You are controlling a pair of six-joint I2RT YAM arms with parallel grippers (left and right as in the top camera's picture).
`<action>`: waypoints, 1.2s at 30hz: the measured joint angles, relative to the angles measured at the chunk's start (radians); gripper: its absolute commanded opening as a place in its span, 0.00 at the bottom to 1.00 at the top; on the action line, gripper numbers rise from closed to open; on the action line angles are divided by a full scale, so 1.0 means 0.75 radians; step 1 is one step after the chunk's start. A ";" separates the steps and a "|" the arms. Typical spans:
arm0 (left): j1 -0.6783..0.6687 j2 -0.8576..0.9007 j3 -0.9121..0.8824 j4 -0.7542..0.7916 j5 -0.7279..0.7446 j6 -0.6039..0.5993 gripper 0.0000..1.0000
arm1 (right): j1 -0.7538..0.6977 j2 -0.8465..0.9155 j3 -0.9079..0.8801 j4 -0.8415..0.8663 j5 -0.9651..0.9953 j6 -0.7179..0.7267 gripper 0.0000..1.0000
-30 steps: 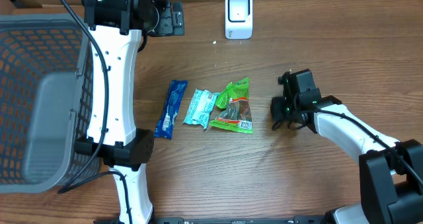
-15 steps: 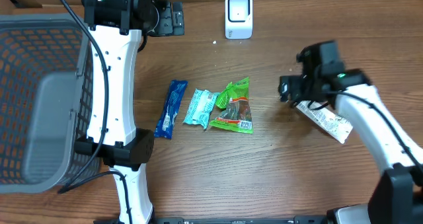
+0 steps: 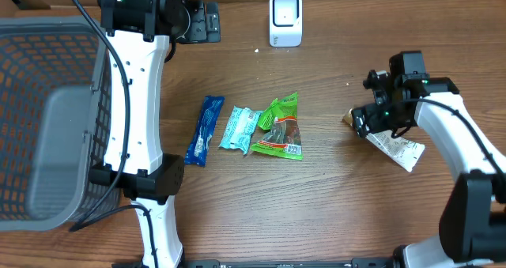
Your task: Scan the item barcode
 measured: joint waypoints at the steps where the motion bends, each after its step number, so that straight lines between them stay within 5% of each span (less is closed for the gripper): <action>1: 0.000 0.000 0.000 0.000 -0.001 0.001 1.00 | -0.014 0.023 -0.002 -0.007 -0.005 -0.007 1.00; 9: 0.000 0.000 0.000 0.000 -0.001 0.000 1.00 | -0.049 0.155 -0.004 -0.010 -0.086 -0.027 0.98; 14: 0.000 0.000 0.000 0.000 0.000 0.000 1.00 | -0.049 0.160 -0.004 0.075 -0.268 0.036 0.61; 16: 0.000 0.000 0.000 0.000 -0.001 0.000 1.00 | -0.048 0.164 -0.006 0.154 -0.384 0.156 0.56; 19: 0.000 0.000 0.000 -0.001 0.000 0.001 1.00 | -0.042 0.165 -0.006 0.213 -0.471 0.299 0.61; 24: 0.000 0.000 0.000 0.000 -0.001 0.001 1.00 | -0.001 0.166 -0.006 0.201 -0.463 0.373 1.00; 30: 0.000 0.000 0.000 -0.001 -0.001 0.000 1.00 | 0.065 0.168 -0.006 0.043 -0.318 0.162 0.98; 33: 0.000 0.000 0.000 -0.001 0.000 0.001 1.00 | 0.065 0.168 -0.009 0.003 -0.275 0.070 0.85; 36: 0.000 0.000 0.000 0.000 -0.001 0.000 1.00 | 0.066 0.168 -0.030 0.018 -0.222 0.022 0.83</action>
